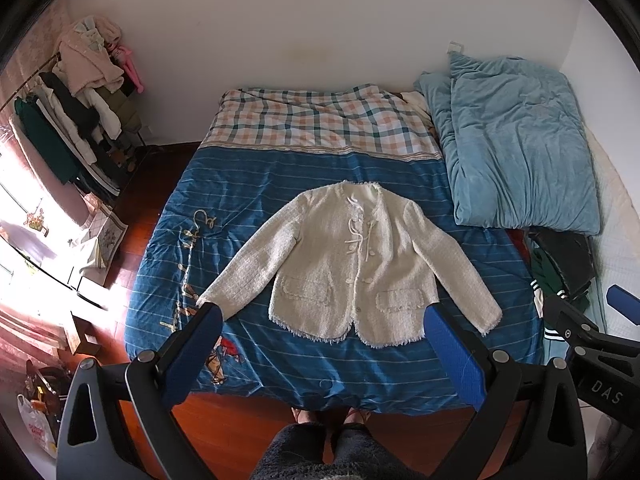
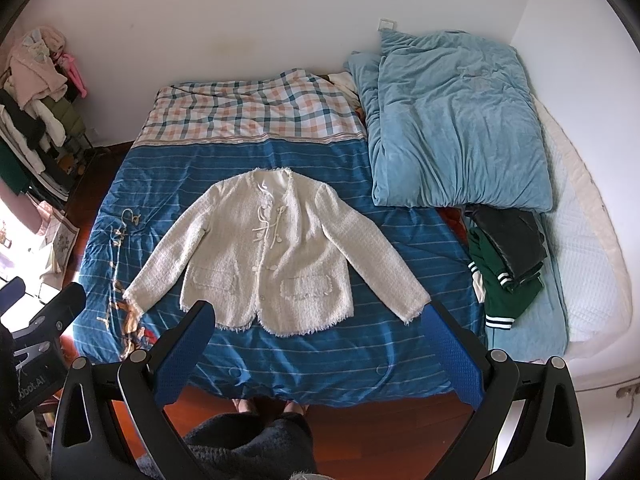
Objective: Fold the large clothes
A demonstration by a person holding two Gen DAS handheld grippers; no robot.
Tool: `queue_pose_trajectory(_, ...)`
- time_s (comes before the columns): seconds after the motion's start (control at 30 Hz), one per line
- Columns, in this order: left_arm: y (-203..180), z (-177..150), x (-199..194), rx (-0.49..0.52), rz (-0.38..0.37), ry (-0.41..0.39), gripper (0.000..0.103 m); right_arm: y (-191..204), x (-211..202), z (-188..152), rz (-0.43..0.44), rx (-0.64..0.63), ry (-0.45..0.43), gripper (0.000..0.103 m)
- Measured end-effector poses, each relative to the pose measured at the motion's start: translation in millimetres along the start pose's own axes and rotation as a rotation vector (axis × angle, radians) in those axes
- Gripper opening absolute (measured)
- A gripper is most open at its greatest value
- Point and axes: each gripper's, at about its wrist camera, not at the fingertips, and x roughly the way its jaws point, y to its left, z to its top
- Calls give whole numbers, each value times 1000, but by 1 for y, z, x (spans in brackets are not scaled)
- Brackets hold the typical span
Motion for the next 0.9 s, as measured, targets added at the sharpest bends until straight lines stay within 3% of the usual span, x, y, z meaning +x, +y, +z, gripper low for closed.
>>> queue_pose_trajectory(0.9,-1,-1,-3,2,-6,-5,103,-2,-4,2,5,2,3,103)
